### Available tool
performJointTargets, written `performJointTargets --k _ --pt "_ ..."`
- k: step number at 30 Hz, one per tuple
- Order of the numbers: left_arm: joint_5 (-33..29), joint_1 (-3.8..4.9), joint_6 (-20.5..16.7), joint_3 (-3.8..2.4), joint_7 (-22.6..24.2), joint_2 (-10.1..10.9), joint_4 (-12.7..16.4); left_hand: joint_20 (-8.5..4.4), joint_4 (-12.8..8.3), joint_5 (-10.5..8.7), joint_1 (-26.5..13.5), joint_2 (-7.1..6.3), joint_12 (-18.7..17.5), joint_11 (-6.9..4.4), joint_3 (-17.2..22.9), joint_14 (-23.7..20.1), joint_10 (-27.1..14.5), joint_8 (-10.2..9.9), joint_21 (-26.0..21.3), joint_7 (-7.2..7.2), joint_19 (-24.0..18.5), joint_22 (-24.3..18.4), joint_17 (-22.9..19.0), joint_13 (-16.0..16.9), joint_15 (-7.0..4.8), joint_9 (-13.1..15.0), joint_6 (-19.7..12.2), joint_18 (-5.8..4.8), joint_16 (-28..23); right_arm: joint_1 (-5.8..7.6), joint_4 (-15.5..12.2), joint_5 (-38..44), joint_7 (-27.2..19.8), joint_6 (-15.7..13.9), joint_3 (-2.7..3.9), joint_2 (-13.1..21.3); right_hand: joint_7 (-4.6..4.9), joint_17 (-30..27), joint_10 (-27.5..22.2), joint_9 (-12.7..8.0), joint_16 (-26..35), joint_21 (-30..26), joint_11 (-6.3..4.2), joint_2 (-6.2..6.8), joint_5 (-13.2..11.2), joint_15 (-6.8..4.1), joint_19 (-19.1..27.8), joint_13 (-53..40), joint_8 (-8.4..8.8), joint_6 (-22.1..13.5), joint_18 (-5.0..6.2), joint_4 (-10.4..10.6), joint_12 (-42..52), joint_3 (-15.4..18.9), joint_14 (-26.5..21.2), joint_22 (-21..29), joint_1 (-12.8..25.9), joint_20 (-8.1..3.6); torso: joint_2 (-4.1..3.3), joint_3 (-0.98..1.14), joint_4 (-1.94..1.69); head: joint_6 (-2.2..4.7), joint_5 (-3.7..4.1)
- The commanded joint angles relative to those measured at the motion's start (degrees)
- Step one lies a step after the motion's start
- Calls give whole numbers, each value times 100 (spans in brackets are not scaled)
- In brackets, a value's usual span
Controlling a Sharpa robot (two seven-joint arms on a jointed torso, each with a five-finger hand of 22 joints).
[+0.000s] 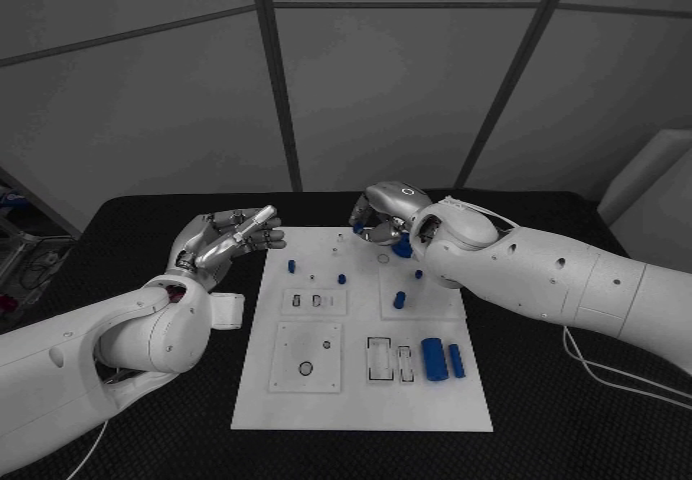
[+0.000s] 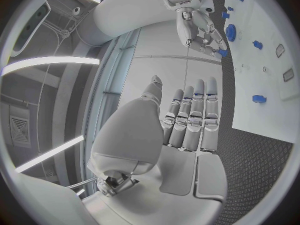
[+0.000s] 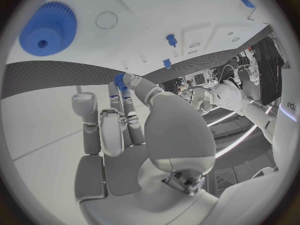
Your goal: Assemble the parts on the task board
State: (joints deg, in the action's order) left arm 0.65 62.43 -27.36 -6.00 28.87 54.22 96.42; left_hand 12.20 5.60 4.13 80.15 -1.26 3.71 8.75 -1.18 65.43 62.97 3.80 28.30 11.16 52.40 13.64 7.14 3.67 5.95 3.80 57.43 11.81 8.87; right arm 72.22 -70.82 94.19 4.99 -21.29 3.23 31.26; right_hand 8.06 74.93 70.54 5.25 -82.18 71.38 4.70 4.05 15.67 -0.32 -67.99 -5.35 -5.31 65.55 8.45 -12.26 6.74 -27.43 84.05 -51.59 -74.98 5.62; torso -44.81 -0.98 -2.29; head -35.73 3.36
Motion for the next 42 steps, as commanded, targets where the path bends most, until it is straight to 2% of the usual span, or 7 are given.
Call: performJointTargets --k 1,13,17,23,28,33,42 --pt "45 12 46 -7 21 -14 18 -16 -38 -31 -24 43 -22 5 11 -10 -54 -18 26 40 -41 7 10 -8 15 -9 -6 -155 -19 16 101 -12 -88 -182 6 -127 5 135 115 6 -36 22 -75 0 6 -31 -21 -31 -19 27 -93 6 5 -40 328 -1 -32 -23 -11 0 -1 19 -10" --pt "45 19 40 -9 24 -26 22 -16 -42 -32 -22 43 -22 7 12 -10 -62 -19 29 42 -46 8 11 -9 16 -9 -10 -155 -21 17 475 -13 -135 -60 4 -529 12 135 104 5 -39 27 -68 10 -6 -24 -7 -33 -7 16 -92 13 -12 -48 328 2 -23 -20 -13 3 -1 21 -44" --pt "45 22 38 -9 25 -27 30 -16 -42 -32 -22 43 -22 7 12 -10 -62 -19 29 42 -46 8 11 -9 16 -9 -10 -155 -21 18 589 -13 -128 -7 3 -611 14 133 100 5 -39 28 -65 13 -9 -23 -1 -33 -3 12 -91 16 -17 -50 327 6 -20 -18 -19 -4 -5 16 -44" --pt "45 27 38 -10 27 -27 44 -15 -47 -33 -21 44 -23 9 11 -10 -70 -20 32 45 -52 10 13 -9 17 -10 -15 -156 -23 18 699 -13 -117 58 2 -680 16 136 95 4 -41 30 -63 14 -11 -20 3 -34 1 8 -91 20 -24 -54 328 6 -16 -17 -19 2 -5 -6 -50" --pt "46 30 33 -10 24 -26 44 -13 -53 -33 -20 45 -23 13 11 -11 -83 -21 36 51 -59 13 14 -9 20 -10 -22 -156 -27 18 750 -13 -119 165 1 -715 18 134 91 4 -41 29 -61 15 -11 -18 12 -34 6 3 -89 24 -30 -57 327 13 -13 -15 -18 -6 -10 -22 -32" --pt "46 35 29 -10 25 -20 56 -13 -53 -33 -20 45 -23 13 11 -11 -83 -21 36 51 -59 13 14 -9 20 -10 -22 -156 -27 18 808 -13 -144 267 0 -754 19 129 88 3 -39 25 -59 18 -13 -16 20 -35 8 1 -87 27 -34 -57 326 22 -8 -14 -25 1 -5 -24 -39" --pt "46 43 29 -10 28 -21 79 -13 -53 -33 -20 45 -23 13 11 -11 -83 -21 36 51 -59 13 14 -9 20 -10 -22 -156 -27 18 958 -13 -171 377 -3 -841 21 118 80 3 -34 22 -56 24 -17 -13 34 -36 14 -5 -85 33 -44 -58 323 33 0 -11 -30 -4 -12 -45 -42"
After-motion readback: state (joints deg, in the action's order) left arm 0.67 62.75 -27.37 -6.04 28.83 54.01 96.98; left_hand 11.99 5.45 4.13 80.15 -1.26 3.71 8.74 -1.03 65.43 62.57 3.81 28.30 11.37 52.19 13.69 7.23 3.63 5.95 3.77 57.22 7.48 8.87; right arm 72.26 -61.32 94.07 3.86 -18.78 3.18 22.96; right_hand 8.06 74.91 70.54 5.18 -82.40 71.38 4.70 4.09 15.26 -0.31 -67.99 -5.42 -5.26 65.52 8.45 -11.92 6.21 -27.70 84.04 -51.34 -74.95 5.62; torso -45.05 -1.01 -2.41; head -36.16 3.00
